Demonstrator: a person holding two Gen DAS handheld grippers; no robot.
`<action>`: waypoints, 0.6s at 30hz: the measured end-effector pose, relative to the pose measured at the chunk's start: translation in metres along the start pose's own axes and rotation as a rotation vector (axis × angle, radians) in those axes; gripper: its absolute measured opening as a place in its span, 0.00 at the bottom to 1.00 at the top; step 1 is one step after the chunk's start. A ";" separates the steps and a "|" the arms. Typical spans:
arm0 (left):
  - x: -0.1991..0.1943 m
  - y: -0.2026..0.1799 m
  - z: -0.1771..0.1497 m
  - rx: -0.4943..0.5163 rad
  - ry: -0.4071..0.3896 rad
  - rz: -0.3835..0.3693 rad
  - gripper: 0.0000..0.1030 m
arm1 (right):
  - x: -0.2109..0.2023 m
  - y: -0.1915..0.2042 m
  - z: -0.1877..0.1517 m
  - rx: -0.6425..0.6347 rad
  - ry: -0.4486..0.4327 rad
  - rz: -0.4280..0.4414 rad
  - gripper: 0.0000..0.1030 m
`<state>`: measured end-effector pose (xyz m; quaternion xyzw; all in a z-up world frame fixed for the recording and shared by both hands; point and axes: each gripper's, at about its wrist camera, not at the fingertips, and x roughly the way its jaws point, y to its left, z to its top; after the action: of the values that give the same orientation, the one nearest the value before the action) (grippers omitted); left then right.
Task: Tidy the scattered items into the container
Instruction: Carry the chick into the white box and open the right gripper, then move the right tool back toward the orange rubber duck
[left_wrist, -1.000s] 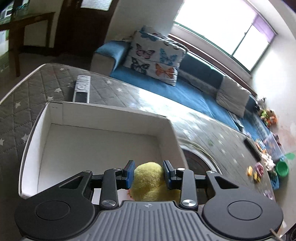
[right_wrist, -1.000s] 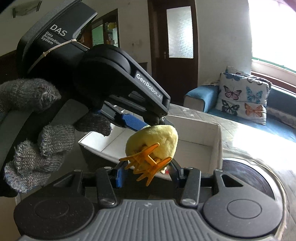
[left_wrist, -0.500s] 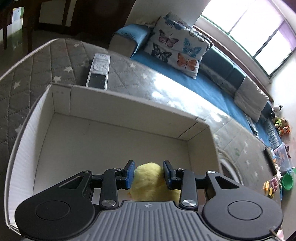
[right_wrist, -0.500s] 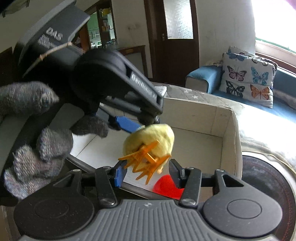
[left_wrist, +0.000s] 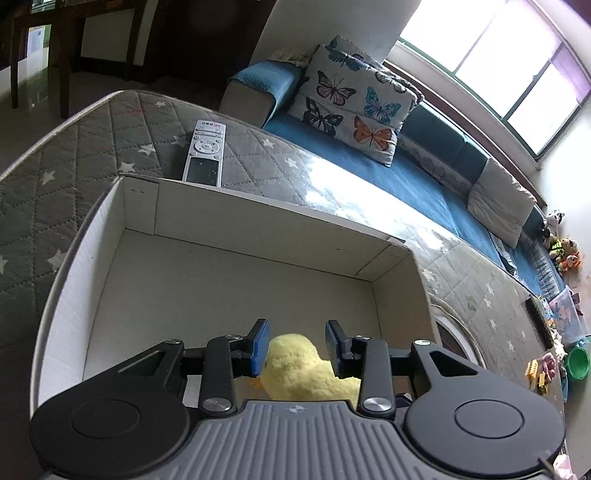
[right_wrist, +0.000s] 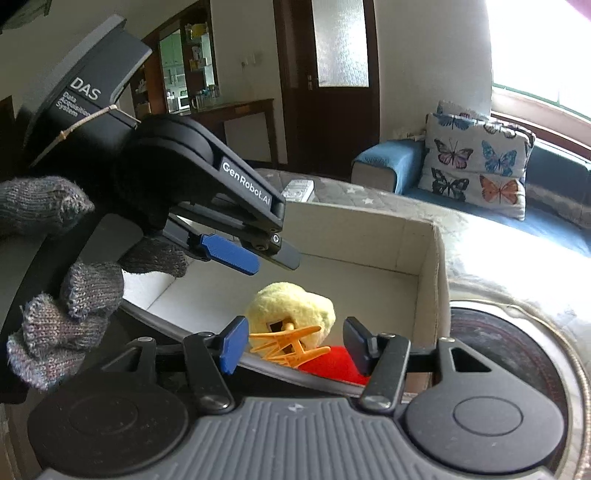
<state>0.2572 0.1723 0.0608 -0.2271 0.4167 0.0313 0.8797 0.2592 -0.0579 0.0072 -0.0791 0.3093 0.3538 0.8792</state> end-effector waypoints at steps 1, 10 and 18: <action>-0.004 -0.001 -0.002 0.005 -0.006 0.000 0.35 | -0.004 0.001 -0.001 -0.004 -0.006 -0.002 0.56; -0.040 -0.017 -0.026 0.058 -0.053 -0.010 0.35 | -0.043 0.015 -0.014 -0.023 -0.053 -0.032 0.66; -0.062 -0.032 -0.058 0.106 -0.068 -0.026 0.36 | -0.076 0.021 -0.036 -0.014 -0.072 -0.052 0.70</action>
<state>0.1832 0.1277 0.0875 -0.1842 0.3847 0.0055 0.9045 0.1855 -0.0986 0.0259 -0.0803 0.2729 0.3355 0.8981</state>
